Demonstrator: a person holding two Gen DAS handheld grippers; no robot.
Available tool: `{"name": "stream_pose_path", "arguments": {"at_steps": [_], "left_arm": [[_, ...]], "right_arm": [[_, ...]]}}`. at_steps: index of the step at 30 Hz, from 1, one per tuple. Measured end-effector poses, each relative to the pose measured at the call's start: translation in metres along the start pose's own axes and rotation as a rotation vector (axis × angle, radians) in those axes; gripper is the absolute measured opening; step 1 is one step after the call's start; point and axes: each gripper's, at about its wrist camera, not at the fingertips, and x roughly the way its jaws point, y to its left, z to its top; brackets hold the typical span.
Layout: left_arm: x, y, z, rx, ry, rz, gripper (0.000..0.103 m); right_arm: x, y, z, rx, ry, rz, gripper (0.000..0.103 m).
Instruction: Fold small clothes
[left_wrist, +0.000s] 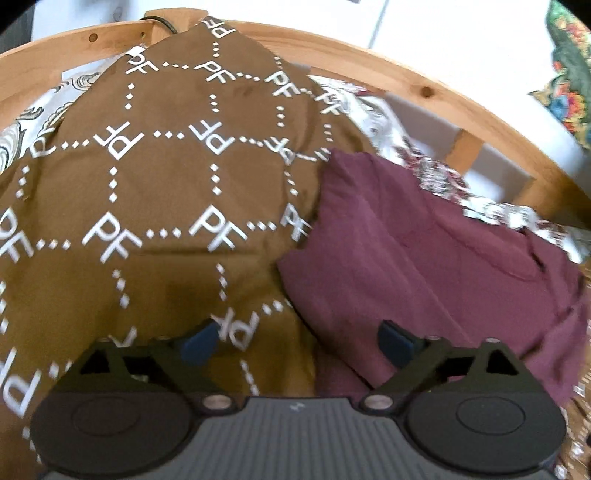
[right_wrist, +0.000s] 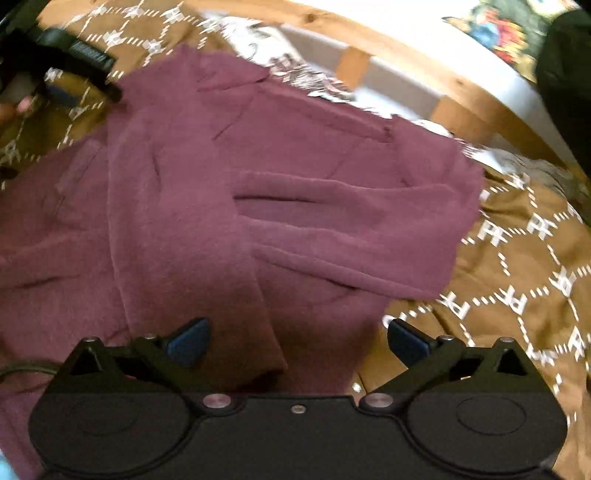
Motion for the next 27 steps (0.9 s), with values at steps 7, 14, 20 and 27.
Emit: {"name": "stream_pose_path", "arguments": {"at_steps": [7,14,20,27], "left_arm": [[-0.068,-0.006,-0.025,0.083,0.004,-0.142,0.102],[-0.131,-0.006,-0.063,0.157,-0.049,-0.183,0.102],[-0.154,-0.013,-0.078,0.202,-0.076,-0.189,0.102],[-0.152,-0.023,-0.095,0.268,-0.040,-0.176,0.102]], "right_arm": [[-0.067,-0.014,-0.001,-0.009,-0.058,0.035,0.102],[-0.145,-0.012,-0.016,-0.153,-0.021,0.139,0.102],[-0.175,0.001,-0.037,-0.300,0.004,0.058,0.102],[-0.152,0.025,-0.041,-0.281,0.023,0.149,0.082]]}}
